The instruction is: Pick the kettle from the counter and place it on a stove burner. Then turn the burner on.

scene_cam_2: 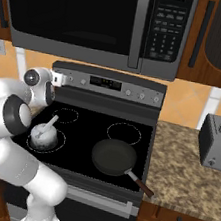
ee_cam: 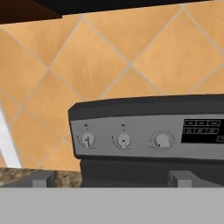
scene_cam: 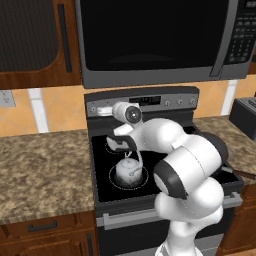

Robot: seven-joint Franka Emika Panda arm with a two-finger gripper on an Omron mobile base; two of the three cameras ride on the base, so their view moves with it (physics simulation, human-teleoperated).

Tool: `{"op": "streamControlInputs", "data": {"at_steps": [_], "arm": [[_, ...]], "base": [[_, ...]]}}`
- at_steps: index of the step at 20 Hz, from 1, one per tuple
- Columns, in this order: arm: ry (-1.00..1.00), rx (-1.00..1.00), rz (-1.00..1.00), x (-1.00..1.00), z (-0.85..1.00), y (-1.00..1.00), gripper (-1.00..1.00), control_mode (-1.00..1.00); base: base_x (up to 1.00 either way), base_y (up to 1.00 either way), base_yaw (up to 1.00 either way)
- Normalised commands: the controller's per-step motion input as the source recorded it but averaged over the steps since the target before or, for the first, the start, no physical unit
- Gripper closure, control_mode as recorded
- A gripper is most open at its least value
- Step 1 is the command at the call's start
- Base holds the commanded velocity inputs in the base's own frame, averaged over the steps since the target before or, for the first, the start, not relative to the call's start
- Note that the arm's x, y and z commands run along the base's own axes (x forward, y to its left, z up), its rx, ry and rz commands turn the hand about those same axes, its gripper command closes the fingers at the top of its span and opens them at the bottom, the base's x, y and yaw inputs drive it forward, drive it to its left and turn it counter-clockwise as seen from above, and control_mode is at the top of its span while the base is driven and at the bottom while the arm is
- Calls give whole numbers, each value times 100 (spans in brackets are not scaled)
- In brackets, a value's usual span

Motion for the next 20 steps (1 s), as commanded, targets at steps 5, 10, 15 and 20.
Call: {"op": "streamControlInputs", "data": {"at_steps": [5,10,15,20], "arm": [[4,0,-4,27,0,26,-100,-100],[1,-2,-4,14,0,44,-100,-100],[1,-2,-7,8,-1,41,-100,-100],[6,0,-8,11,-24,25,-100,-100]], "base": [[0,0,0],[0,0,0],[0,0,0],[0,0,0]]}}
